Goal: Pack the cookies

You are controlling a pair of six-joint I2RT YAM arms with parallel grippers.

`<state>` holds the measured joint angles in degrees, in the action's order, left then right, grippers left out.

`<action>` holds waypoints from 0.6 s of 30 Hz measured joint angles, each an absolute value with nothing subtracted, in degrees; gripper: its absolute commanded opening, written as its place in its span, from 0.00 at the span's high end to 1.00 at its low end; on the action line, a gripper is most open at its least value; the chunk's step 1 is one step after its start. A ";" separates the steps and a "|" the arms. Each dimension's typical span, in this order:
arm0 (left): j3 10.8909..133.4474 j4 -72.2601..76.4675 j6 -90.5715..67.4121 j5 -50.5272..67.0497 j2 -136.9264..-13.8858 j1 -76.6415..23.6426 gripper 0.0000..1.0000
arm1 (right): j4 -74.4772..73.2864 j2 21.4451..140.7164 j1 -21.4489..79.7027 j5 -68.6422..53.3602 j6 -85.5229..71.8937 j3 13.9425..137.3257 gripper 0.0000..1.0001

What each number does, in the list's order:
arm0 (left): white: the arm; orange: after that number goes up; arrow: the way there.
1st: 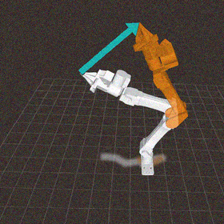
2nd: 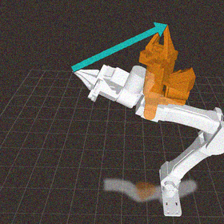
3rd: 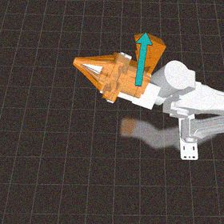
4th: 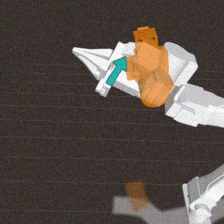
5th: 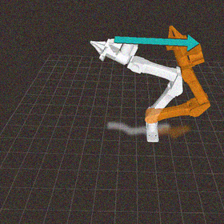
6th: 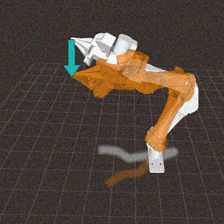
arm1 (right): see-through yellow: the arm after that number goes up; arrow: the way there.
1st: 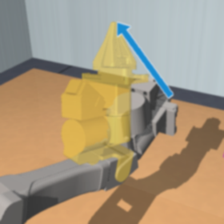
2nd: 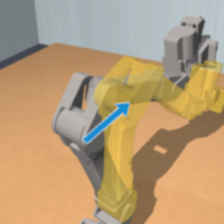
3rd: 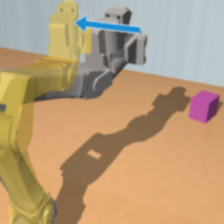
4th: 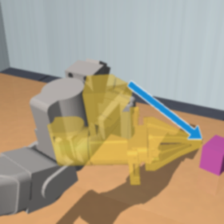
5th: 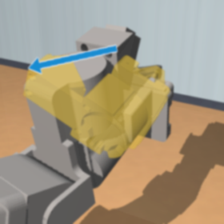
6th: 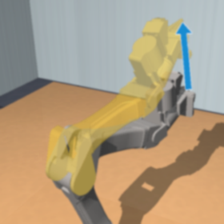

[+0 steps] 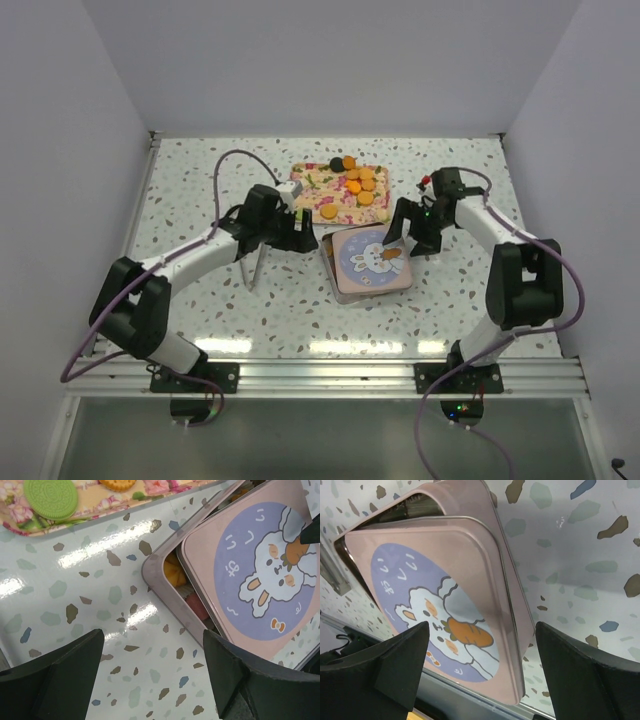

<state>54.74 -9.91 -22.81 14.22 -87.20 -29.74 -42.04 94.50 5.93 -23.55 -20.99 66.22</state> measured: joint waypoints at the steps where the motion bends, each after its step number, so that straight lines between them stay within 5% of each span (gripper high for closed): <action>1: 54.24 -10.11 -23.03 13.87 -86.78 -29.71 0.15 | -41.76 95.26 5.93 -23.57 -21.12 66.22 0.11; 18: 50.85 -10.83 -24.58 12.56 -84.51 -30.30 0.15 | -41.19 103.81 5.98 -22.57 -22.46 75.64 0.10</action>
